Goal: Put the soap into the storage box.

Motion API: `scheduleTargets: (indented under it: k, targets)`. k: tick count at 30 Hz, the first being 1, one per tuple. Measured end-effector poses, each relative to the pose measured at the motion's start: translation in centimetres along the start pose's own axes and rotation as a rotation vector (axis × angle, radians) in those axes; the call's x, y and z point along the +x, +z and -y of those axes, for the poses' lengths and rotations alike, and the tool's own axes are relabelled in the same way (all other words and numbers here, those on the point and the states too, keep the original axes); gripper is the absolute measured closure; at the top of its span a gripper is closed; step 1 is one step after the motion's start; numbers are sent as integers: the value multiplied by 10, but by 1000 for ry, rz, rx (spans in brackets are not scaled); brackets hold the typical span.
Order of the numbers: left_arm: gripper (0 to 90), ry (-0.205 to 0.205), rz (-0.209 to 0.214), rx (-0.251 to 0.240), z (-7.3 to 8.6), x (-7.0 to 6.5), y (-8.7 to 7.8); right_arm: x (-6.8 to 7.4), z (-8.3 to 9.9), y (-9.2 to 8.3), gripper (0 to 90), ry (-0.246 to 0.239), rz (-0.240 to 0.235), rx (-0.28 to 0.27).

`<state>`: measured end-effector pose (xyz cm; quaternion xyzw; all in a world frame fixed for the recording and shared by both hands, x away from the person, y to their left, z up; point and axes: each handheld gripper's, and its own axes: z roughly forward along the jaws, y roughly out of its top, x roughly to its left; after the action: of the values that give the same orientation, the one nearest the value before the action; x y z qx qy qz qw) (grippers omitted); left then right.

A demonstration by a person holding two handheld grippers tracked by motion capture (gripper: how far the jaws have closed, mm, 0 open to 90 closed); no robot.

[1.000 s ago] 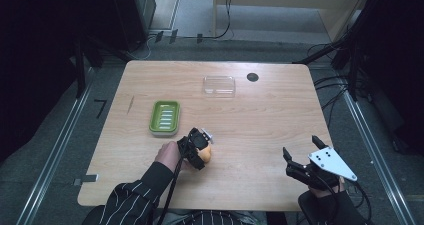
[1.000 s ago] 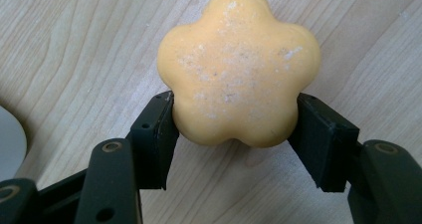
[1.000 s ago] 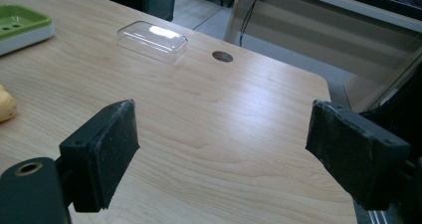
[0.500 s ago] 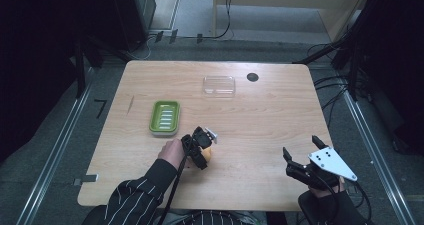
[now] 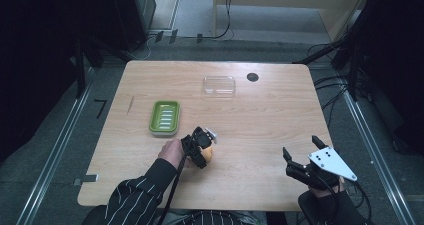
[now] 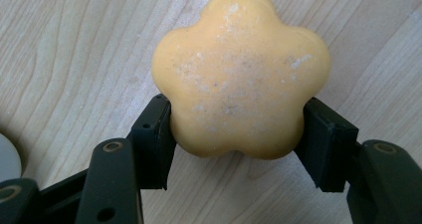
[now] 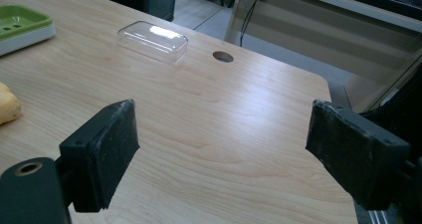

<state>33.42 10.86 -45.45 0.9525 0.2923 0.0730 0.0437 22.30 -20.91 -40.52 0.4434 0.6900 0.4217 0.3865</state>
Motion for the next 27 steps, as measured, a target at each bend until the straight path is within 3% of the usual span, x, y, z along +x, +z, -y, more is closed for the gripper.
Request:
scheduleTargets:
  k: [15, 27]
  targets:
    - [394, -3, -1, -19, 5, 4, -10, 0, 0, 0, 134, 1, 1, -1]
    - [393, -29, -8, -24, 14, 13, -17, 0, 0, 0, 134, 2, 2, -1]
